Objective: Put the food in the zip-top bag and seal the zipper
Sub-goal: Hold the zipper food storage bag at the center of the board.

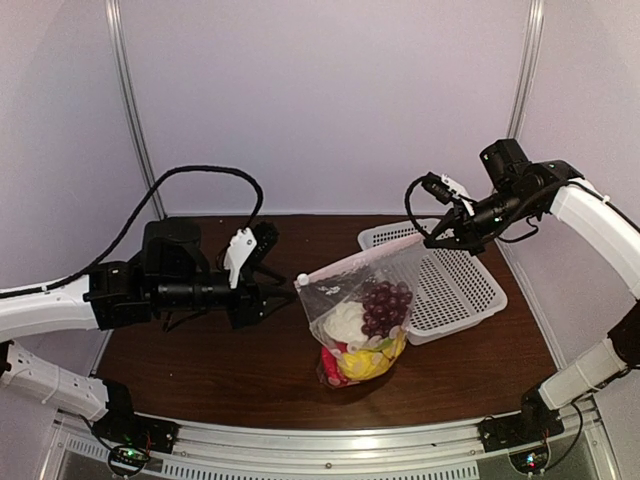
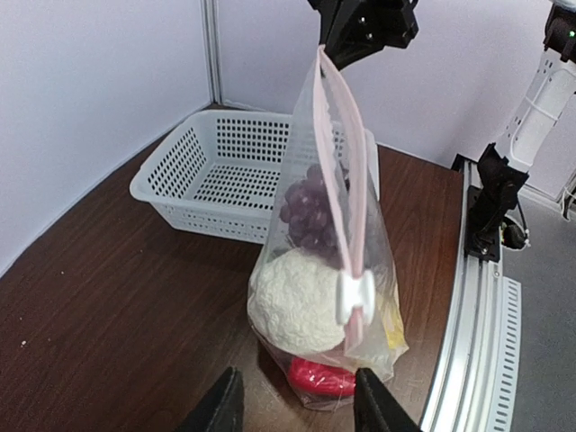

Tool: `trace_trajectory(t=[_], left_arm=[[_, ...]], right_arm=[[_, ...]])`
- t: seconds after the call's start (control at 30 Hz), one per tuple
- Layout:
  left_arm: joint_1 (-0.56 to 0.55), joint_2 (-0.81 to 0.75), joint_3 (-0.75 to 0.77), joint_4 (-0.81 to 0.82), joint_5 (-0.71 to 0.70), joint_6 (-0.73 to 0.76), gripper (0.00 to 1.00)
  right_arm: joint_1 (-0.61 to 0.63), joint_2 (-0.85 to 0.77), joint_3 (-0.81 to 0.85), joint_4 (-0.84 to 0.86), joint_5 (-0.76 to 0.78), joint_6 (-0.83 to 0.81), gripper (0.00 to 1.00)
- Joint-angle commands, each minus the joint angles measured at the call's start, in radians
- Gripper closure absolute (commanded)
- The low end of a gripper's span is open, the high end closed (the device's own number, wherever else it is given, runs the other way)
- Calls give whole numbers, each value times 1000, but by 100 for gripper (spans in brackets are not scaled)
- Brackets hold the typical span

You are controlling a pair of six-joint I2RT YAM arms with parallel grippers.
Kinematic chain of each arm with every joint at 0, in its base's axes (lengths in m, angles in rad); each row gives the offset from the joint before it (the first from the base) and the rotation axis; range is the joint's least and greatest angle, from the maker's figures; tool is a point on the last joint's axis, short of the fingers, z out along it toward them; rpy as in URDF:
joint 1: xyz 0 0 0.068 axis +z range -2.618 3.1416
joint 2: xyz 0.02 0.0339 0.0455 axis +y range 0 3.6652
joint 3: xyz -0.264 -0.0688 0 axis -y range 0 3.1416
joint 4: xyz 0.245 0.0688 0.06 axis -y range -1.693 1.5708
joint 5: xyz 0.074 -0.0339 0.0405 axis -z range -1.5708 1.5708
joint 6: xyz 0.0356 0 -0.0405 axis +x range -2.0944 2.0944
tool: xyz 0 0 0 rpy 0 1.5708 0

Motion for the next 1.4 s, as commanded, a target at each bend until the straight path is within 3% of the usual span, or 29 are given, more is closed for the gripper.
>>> trace_trajectory(t=[0.0, 0.17, 0.33, 0.43, 0.5, 0.63, 1.0, 1.13, 1.23, 1.37], left_arm=[[8, -9, -74, 69, 21, -55, 58], [8, 3, -129, 218, 101, -107, 62], [7, 13, -136, 290, 228, -100, 58], [6, -1, -142, 313, 185, -107, 58], [7, 0, -141, 323, 146, -110, 61], [6, 41, -115, 322, 126, -106, 78], [6, 58, -107, 351, 93, -89, 100], [6, 50, -97, 339, 92, -63, 100], [6, 51, -77, 304, 92, -34, 100], [6, 60, -52, 276, 87, -6, 100]], right_arm=[[-10, -13, -16, 28, 16, 21, 100], [-10, -11, -11, 31, 17, 23, 100], [-10, -5, -12, 28, 14, 29, 100], [-10, -9, -13, 31, 14, 31, 100], [-10, -10, -15, 34, 16, 35, 100], [-10, -10, -19, 39, 15, 41, 100], [-9, -8, -18, 27, 18, 21, 100], [43, 1, 61, -91, 32, -84, 60], [126, 12, 161, -115, 75, -83, 47], [297, 47, 207, -31, 124, 1, 43]])
